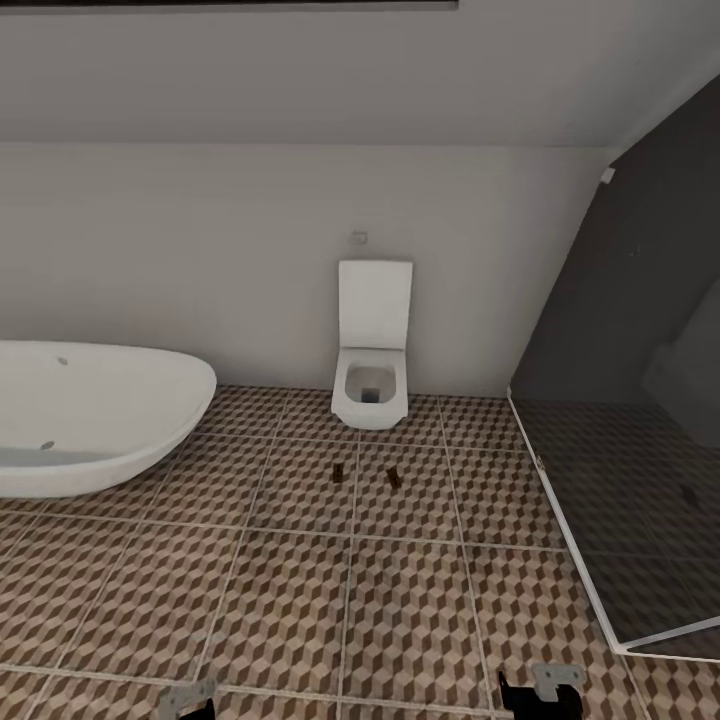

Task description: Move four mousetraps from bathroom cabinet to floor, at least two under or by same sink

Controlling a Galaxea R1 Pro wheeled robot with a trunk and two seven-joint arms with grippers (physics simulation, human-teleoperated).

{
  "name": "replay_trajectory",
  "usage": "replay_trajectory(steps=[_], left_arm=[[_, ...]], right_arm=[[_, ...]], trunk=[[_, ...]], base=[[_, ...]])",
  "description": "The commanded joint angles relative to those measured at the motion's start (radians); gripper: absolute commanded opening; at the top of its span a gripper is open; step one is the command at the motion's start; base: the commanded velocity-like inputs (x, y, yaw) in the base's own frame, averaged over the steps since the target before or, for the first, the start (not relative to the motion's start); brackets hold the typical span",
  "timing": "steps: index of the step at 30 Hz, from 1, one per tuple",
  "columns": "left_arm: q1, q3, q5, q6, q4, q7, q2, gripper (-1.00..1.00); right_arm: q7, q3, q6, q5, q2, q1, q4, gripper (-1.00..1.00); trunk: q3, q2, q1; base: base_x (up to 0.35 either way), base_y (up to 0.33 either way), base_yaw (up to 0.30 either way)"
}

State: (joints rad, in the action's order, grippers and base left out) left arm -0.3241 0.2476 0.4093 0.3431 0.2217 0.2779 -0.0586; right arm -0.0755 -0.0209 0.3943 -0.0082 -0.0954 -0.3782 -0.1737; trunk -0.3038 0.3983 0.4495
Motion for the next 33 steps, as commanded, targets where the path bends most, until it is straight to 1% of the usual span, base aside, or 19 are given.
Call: replay_trajectory(steps=[1, 10, 33], left_arm=[[-0.001, 0.009, 0.005, 0.017, -0.012, 0.006, 0.000, 1.00], [0.000, 0.010, 0.005, 0.040, -0.031, 0.006, 0.004, 1.00], [-0.001, 0.010, 0.005, 0.043, -0.036, 0.006, 0.012, 1.00]], right_arm=[[-0.004, -0.002, 0.009, -0.001, 0.000, 0.002, 0.002, 1.00], [-0.004, -0.002, 0.019, -0.002, 0.001, 0.007, 0.005, 1.00], [-0.004, -0.002, 0.022, -0.001, 0.002, 0.008, 0.034, 1.00]], trunk=[[-0.001, 0.002, 0.000], [0.010, 0.002, 0.000], [0.047, 0.002, 0.000]], base=[[0.000, 0.000, 0.000], [0.000, 0.000, 0.000], [0.000, 0.000, 0.000]])
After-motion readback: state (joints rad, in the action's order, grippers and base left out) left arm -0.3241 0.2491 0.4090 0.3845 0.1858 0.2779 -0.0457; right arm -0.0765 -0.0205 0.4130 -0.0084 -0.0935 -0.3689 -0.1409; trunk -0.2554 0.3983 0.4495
